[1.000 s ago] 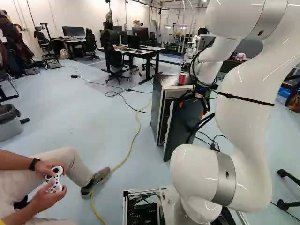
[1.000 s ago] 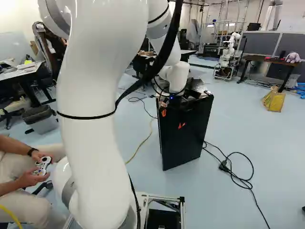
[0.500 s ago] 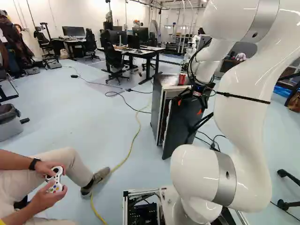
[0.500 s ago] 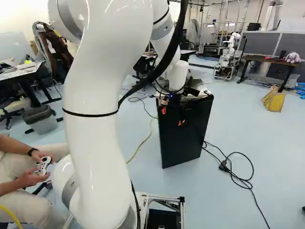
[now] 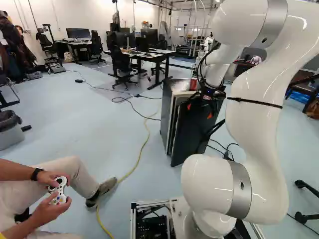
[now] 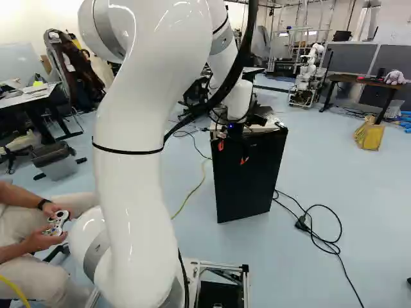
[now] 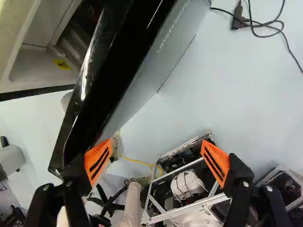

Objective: Grab a drink from the fridge

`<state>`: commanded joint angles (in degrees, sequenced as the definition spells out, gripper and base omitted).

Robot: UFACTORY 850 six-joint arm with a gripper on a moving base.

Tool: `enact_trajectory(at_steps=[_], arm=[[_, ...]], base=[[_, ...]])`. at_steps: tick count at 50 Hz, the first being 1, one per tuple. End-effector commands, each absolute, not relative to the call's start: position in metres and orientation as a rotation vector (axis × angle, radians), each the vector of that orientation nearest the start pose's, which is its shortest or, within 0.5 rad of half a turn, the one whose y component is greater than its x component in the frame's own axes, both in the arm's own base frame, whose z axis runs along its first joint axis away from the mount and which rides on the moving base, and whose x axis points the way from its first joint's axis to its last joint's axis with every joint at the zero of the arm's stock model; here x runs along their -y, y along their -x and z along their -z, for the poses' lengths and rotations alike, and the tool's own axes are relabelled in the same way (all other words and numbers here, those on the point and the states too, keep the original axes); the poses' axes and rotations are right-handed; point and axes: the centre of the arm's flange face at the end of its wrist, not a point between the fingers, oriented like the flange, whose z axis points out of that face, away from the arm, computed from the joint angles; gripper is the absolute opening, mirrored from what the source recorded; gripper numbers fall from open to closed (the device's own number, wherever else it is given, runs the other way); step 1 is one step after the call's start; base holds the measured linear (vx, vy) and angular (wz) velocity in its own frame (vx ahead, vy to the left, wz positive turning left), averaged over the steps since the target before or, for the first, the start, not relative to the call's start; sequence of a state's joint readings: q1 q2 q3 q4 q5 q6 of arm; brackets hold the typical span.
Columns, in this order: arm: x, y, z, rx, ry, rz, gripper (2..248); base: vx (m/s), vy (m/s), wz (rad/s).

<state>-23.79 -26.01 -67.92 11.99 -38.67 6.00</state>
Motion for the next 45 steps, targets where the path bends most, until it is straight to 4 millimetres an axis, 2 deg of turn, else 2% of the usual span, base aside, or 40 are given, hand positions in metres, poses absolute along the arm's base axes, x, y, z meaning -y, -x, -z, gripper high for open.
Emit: enact_trajectory(at_steps=[45], arm=[[0.218, -0.573, -0.409, -0.953, 2.858, 0.170, 247]], base=[[0.000, 0.000, 0.000]])
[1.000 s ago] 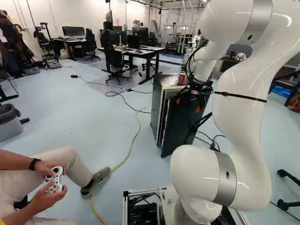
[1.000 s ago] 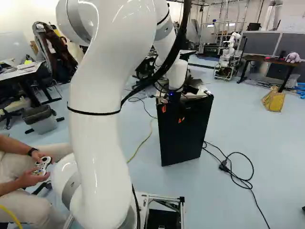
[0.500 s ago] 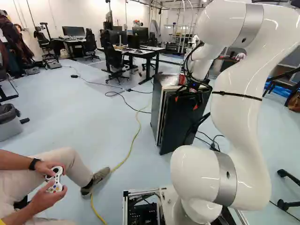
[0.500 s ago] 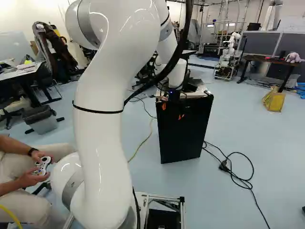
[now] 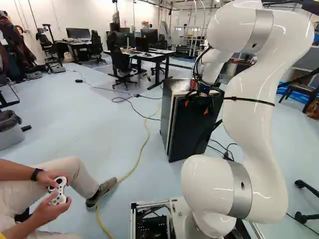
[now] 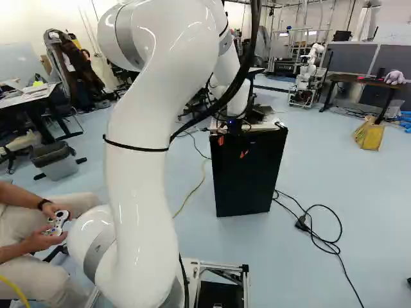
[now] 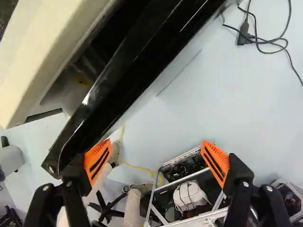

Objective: Grab a drink from the fridge

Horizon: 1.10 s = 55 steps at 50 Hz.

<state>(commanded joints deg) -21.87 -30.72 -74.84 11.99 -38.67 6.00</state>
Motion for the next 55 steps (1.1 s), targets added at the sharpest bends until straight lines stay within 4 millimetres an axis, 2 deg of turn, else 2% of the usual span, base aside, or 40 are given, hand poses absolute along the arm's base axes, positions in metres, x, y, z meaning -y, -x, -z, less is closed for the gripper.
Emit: enact_trajectory(at_steps=[55], arm=[[0.215, -0.605, -0.409, -0.918, 2.867, 0.215, 247]], base=[[0.000, 0.000, 0.000]])
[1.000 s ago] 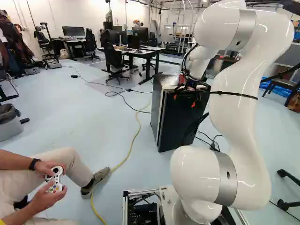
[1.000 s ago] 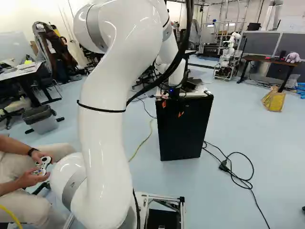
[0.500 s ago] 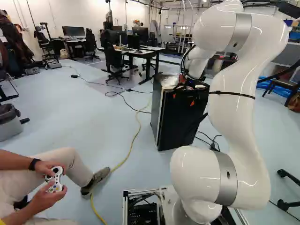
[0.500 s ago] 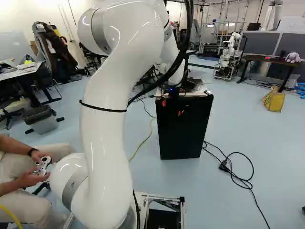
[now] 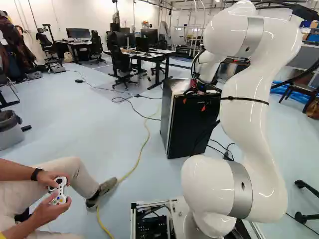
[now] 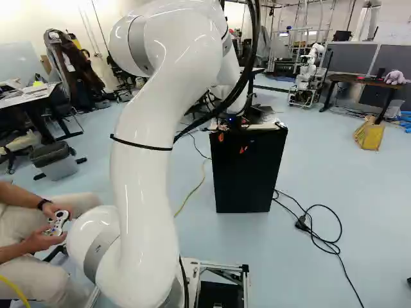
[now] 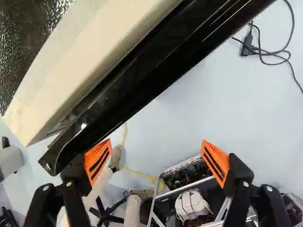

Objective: Grab a drink from the fridge

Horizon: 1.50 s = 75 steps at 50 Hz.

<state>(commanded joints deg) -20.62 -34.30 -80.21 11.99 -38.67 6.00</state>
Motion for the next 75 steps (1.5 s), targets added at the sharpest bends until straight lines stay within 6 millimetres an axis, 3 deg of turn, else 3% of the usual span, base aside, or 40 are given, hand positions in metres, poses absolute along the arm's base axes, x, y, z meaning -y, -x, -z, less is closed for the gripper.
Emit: enact_trajectory(at_steps=[27, 75], arm=[[0.214, -0.616, -0.409, -0.907, 2.869, 0.232, 247], [0.214, -0.617, -0.409, -0.906, 2.869, 0.233, 247]], base=[[0.000, 0.000, 0.000], [0.000, 0.000, 0.000]])
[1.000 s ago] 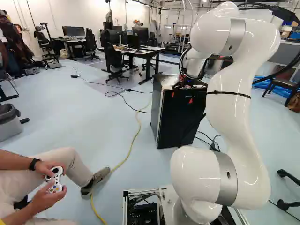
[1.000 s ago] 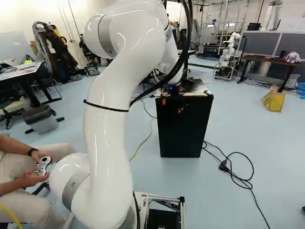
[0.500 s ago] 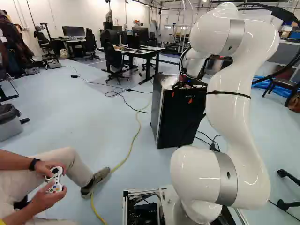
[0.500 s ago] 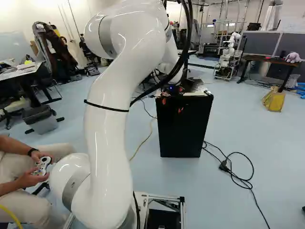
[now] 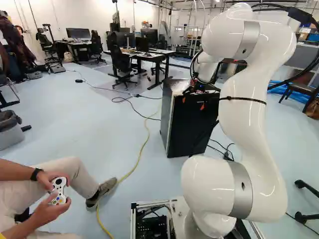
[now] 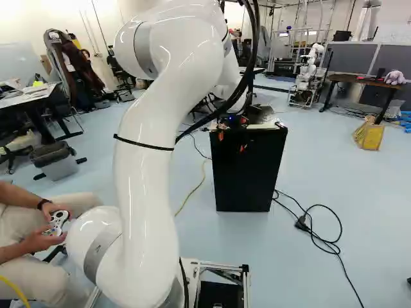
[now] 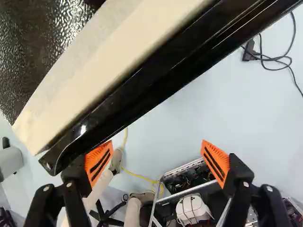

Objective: Grab a drink from the fridge

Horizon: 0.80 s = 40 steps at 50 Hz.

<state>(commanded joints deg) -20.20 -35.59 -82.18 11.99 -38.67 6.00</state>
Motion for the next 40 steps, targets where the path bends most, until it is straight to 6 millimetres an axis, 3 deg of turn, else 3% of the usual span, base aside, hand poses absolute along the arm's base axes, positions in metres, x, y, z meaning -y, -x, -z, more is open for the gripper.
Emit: enact_trajectory(at_steps=[24, 40], arm=[[0.218, -0.581, -0.409, -0.948, 2.862, 0.207, 247], [0.224, -0.561, -0.411, -0.954, 2.898, 0.351, 247]], base=[[0.000, 0.000, 0.000], [0.000, 0.000, 0.000]])
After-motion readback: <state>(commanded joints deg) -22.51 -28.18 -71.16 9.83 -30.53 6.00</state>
